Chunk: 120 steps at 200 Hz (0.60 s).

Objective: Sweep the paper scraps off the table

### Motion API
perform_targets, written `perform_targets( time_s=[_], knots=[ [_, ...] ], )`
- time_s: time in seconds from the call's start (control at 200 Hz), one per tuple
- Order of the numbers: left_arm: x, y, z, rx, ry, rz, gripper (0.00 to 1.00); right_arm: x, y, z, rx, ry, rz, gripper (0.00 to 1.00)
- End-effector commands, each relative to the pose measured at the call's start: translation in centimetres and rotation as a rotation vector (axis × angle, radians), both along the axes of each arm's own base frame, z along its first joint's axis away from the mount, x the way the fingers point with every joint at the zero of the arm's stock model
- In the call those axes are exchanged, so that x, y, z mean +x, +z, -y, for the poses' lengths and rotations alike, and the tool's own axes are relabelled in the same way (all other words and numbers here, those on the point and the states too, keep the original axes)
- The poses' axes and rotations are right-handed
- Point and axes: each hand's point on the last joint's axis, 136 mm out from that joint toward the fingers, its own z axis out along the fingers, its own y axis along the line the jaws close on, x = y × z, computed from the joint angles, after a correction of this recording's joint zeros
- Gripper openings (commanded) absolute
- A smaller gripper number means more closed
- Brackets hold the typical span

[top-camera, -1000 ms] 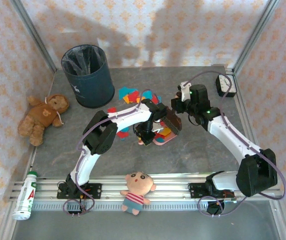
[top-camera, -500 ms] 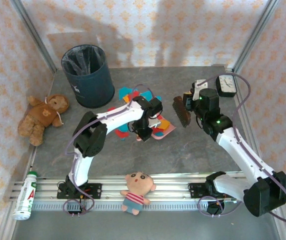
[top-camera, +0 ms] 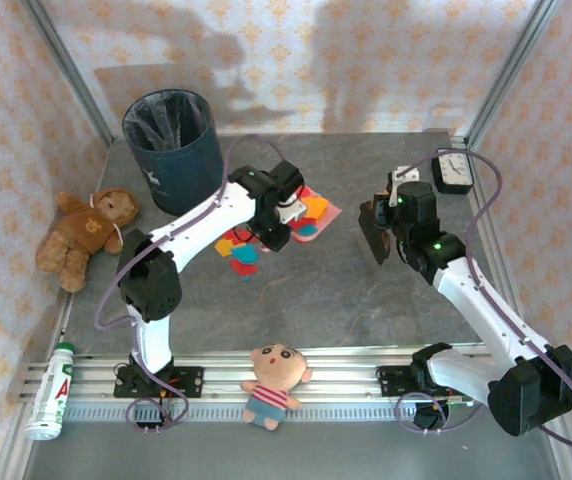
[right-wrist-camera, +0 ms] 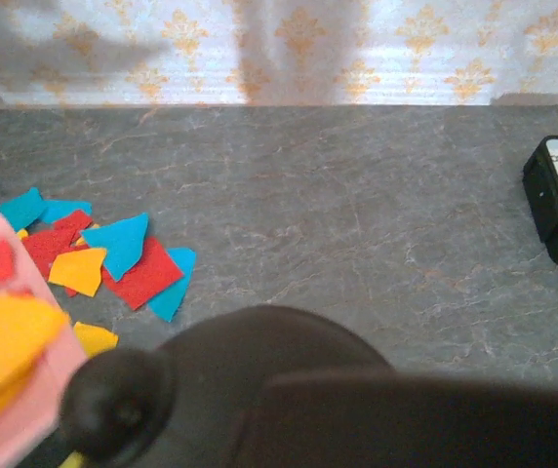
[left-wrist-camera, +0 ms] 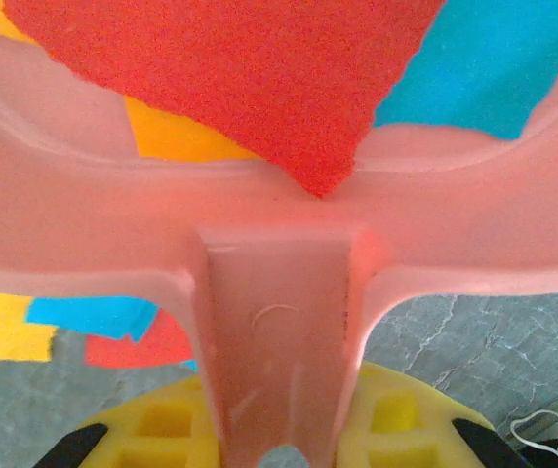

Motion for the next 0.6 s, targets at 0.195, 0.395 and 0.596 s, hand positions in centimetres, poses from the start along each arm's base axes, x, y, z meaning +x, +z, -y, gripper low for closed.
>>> perform_targets(
  time_s=[0.195, 0.395, 0.596],
  knots=[
    [3.6, 5.6, -4.9, 0.001, 0.111, 0.105, 0.00, -0.9, 0.0, -1.4, 0.088, 0.061, 0.001, 0.00],
    [5.7, 8.8, -5.9, -0.069, 0.182, 0.161, 0.00, -1.0, -0.3, -1.7, 0.098, 0.075, -0.011, 0.00],
    [7.7, 10.7, -6.6, -0.111, 0.246, 0.187, 0.00, -0.9, -0.8, -2.3, 0.112, 0.095, -0.041, 0.00]
  ],
)
